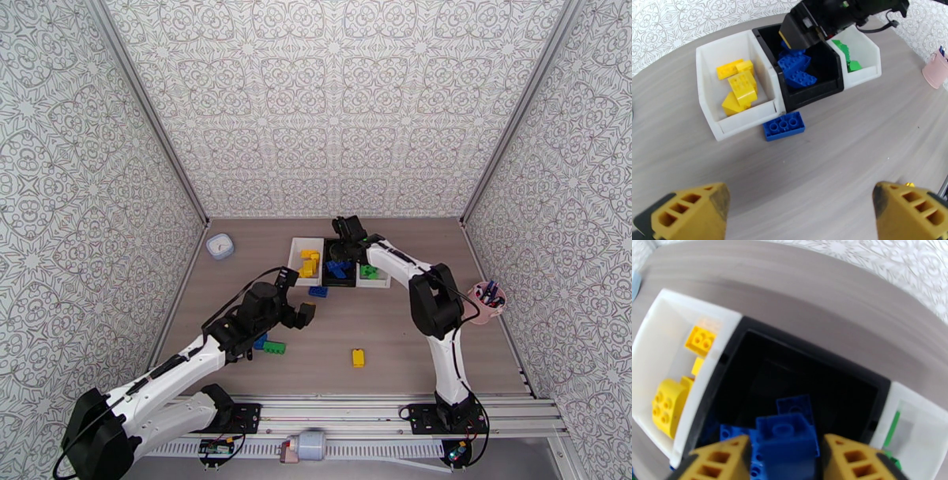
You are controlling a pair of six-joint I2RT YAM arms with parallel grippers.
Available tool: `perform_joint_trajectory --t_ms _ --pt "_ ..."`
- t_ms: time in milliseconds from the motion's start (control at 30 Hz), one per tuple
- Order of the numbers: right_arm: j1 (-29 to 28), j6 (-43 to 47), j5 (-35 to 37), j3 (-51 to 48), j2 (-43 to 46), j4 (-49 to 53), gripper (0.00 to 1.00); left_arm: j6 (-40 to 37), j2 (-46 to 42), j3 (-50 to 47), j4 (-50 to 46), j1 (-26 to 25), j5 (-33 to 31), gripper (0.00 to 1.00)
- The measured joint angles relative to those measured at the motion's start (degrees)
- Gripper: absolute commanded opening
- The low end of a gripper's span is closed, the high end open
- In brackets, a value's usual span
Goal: Sort the legos into containers by color
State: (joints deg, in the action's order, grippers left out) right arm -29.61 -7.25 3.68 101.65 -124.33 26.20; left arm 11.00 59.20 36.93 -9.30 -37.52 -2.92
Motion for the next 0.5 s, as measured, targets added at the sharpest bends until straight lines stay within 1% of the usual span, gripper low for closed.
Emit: perform_joint_trajectory --t_ms 67,100,167,267,500 --pt "0.0 0.4 0.0 -1.6 1.1 -0.5 0.82 0.9 0.4 0.0 0.7 0.0 -0.5 1.0" --pt "0.0 0.6 0.0 -3.1 2.3 -0.8 0.85 1.5 1.0 0.0 1.0 -0.1 -1.0 1.0" --pt "0.0 0.9 -0.3 -7.2 5.6 -1.6 0.88 2.8 2.8 0.7 0.7 -0.1 -2.1 1.0" --pt "0.0 0.7 -0.7 -14.5 12.7 -3.1 0.9 5.2 7.7 4.2 -1.2 -0.1 -3.5 1.0" --pt "0.0 0.0 -1.6 -29.6 29.3 -6.5 0.91 11.2 20.2 14.9 -8.0 -0.2 -6.1 1.0"
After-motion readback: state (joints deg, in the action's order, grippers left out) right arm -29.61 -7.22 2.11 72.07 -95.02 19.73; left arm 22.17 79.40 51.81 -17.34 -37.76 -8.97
